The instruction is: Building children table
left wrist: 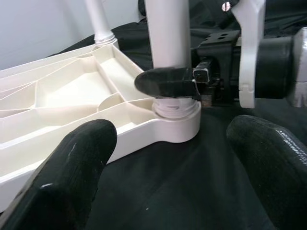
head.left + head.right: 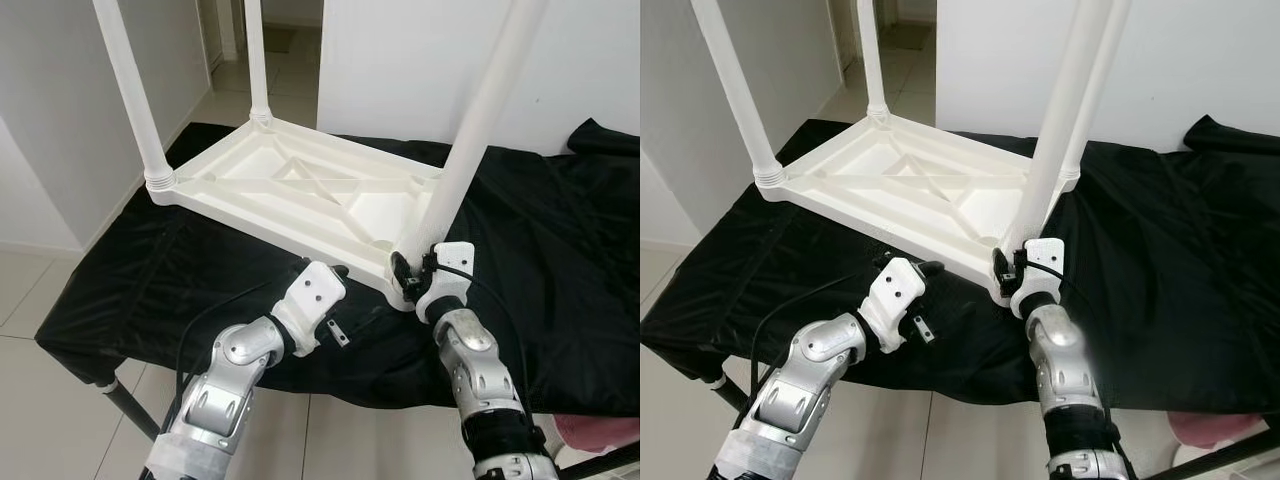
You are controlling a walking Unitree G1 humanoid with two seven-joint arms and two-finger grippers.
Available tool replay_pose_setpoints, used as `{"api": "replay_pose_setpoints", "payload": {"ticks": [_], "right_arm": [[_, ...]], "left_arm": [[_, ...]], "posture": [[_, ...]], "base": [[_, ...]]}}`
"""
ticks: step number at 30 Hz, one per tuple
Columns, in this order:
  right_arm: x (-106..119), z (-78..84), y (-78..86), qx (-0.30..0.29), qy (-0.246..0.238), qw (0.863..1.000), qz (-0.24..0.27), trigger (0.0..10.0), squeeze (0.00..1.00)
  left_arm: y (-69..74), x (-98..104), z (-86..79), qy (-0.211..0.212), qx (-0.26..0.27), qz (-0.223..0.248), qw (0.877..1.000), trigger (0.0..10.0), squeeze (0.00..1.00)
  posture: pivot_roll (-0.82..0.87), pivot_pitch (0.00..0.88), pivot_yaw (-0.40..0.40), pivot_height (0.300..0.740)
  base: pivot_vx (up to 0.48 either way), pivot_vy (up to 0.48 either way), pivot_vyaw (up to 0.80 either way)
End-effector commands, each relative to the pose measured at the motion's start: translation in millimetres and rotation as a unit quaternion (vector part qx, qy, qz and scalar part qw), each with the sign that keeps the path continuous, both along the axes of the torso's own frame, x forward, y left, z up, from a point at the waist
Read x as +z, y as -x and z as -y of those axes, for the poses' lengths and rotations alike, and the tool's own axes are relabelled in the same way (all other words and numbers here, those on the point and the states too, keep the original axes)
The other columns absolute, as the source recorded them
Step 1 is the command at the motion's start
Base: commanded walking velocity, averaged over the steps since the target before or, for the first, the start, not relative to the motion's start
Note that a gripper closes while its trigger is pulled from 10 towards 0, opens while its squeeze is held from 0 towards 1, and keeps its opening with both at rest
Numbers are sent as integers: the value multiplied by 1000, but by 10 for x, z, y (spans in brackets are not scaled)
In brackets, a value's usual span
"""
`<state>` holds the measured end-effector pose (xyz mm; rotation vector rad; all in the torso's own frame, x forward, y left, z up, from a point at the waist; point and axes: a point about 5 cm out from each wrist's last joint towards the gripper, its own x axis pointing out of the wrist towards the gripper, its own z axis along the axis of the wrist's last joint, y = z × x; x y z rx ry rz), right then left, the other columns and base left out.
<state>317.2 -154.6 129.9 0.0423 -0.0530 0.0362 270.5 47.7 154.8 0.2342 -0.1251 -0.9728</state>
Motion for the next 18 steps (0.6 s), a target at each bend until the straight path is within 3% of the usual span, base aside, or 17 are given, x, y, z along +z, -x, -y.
{"api": "replay_pose_setpoints", "payload": {"ticks": [1,4,6,8,11,15,16,18], "right_arm": [[-110,40,56,-48,-11,998,-31,10000,0],[-120,23,77,-70,-10,997,-35,10000,0],[-182,-84,117,-101,-7,994,-46,10000,0],[-182,-84,117,-101,-7,994,-46,10000,0],[-211,-207,134,-99,-6,994,-53,10000,0],[-143,-248,141,-77,11,997,-29,10000,0],[-106,-260,151,-61,15,998,-12,10000,1000],[-89,-277,178,-41,15,999,1,10000,1000]], "left_arm": [[-49,5,-27,8,42,1,999,10000,0],[-50,-2,-31,7,41,1,999,10000,0],[-53,-11,-29,8,43,0,999,10000,0],[-53,-11,-29,8,43,0,999,10000,0],[-26,-21,2,12,42,-3,999,10000,0],[6,-50,23,12,40,-8,999,10000,0],[9,-55,21,11,39,-9,999,10000,0],[-2,-56,-1,6,42,-5,999,10000,0]], "posture": [[-5,7,28,740],[-5,7,28,740],[-7,13,24,740],[-7,13,24,740],[-1,13,5,740],[0,10,5,740],[6,11,15,740],[7,10,17,740]], "base": [[0,0,0],[0,0,0],[0,0,0],[0,0,0],[0,0,0],[0,0,0],[0,0,0],[0,0,0]]}}
